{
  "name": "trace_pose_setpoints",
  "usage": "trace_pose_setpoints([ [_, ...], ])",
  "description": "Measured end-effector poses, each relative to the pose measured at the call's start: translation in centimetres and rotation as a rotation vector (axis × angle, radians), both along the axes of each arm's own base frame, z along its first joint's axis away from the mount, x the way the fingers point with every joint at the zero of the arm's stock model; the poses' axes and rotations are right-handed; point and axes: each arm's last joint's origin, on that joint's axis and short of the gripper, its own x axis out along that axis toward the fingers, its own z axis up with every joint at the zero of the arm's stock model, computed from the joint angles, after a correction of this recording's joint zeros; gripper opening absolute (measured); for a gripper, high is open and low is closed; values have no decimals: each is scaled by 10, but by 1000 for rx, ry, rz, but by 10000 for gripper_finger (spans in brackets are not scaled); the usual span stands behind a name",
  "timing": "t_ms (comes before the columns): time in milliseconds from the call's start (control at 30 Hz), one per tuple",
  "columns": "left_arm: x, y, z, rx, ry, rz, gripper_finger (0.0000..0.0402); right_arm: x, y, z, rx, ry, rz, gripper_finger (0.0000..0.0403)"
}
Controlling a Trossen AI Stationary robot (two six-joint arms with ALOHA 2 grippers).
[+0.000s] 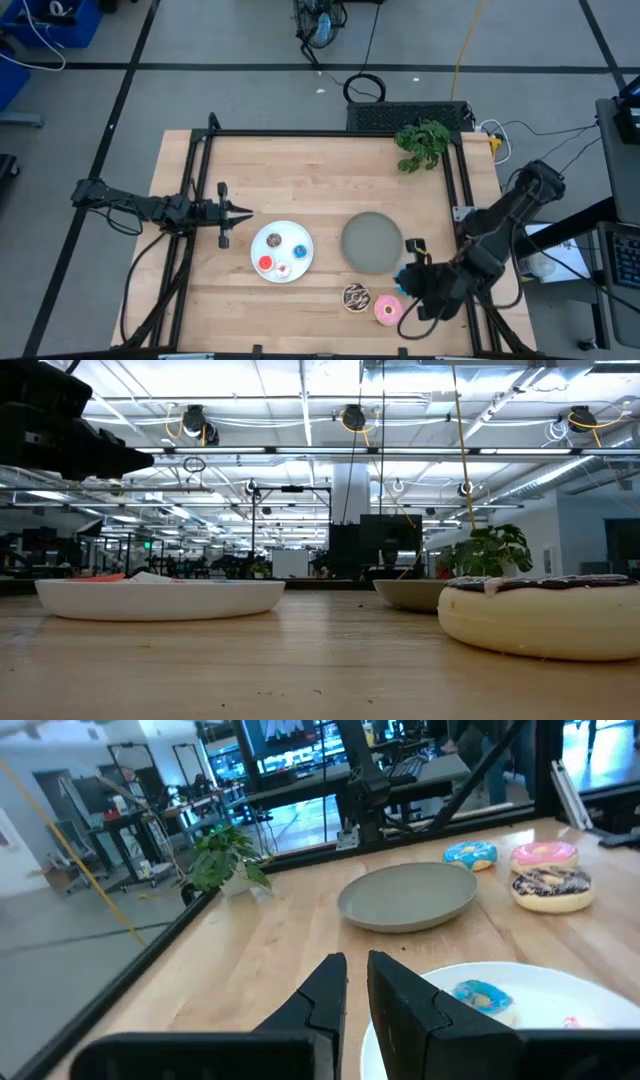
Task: Pick & Place donuts
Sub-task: Put the large blue donut on the brown plate
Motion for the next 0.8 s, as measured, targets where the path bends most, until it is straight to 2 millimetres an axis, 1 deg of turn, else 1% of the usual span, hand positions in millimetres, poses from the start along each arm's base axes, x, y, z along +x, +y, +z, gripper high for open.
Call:
trace_pose_setpoints([
  [100,0,0,1,36,-10,-2,51,-9,4,-8,-14,69,-50,0],
  [200,0,0,4,41,-39,-2,51,-12,4,-18,27,119,-165,1],
  [300,0,0,6,36,-60,-2,51,-14,5,-28,73,200,-185,16],
  [400,0,0,7,35,-67,-2,51,-15,8,-38,82,257,-166,47],
  [500,0,0,7,34,-67,-2,51,-18,10,-52,44,295,-157,88],
  [633,0,0,7,30,-67,-2,51,-20,7,-73,-18,335,-149,147],
  [700,0,0,7,28,-67,-2,51,-21,7,-81,-9,331,-147,173],
  [800,0,0,7,22,-66,-1,51,-21,7,-92,19,332,-134,201],
])
